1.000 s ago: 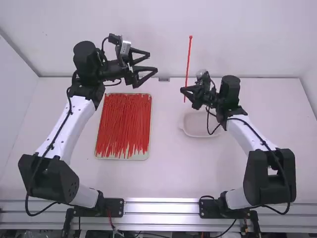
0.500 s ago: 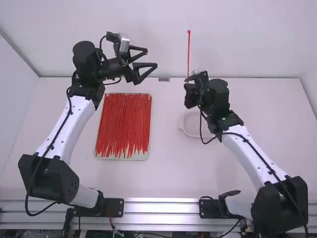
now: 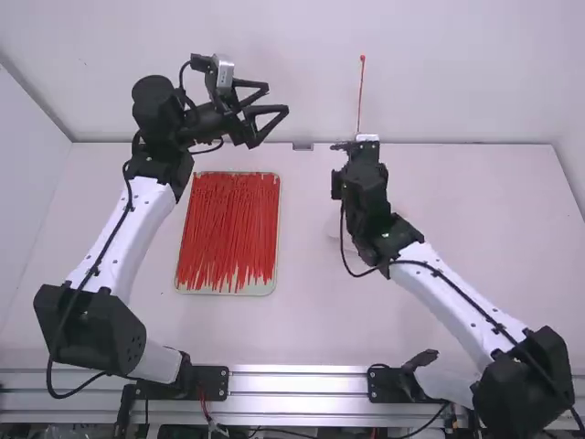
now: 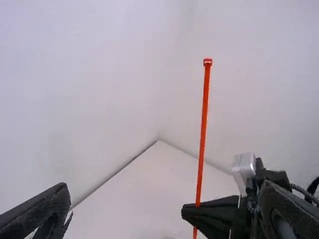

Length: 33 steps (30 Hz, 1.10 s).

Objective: Fasten the cable tie

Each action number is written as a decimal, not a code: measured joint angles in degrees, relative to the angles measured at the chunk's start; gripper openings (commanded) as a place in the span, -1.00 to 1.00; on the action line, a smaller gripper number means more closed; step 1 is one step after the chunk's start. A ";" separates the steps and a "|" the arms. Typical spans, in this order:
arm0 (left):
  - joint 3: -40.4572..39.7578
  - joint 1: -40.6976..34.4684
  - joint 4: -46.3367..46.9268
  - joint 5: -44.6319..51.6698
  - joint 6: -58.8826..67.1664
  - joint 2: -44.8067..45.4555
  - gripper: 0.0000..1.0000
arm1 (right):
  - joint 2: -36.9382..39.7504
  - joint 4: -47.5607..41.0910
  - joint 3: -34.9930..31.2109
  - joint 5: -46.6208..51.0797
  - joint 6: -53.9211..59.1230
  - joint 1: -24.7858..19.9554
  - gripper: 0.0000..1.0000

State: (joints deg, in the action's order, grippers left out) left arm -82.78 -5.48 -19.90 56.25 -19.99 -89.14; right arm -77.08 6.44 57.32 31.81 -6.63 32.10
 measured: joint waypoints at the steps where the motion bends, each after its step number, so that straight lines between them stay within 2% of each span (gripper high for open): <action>1: 0.00 -0.15 -0.98 -0.02 -0.81 0.00 0.98 | 0.00 0.02 0.00 3.04 -0.26 1.07 -1.00; 10: 0.00 -1.03 -2.43 -2.38 -5.18 0.00 0.98 | 0.00 -2.84 0.00 21.00 -2.51 5.81 -1.00; 14: 0.00 -1.18 -1.99 -2.93 -5.79 0.00 0.98 | 0.00 -2.45 0.00 25.49 -2.75 6.93 -1.00; 27: 0.00 -4.09 -1.20 -5.42 -5.99 0.00 0.98 | 0.00 -2.27 0.00 31.06 -2.19 9.05 -1.00; 33: 0.00 -4.31 -1.79 -6.01 -6.12 0.00 0.98 | -0.90 1.53 0.00 31.63 -1.22 8.87 -1.00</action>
State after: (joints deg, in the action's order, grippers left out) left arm -82.78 -9.78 -21.69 50.24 -26.11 -89.14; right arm -77.97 7.97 57.32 63.44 -7.86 40.97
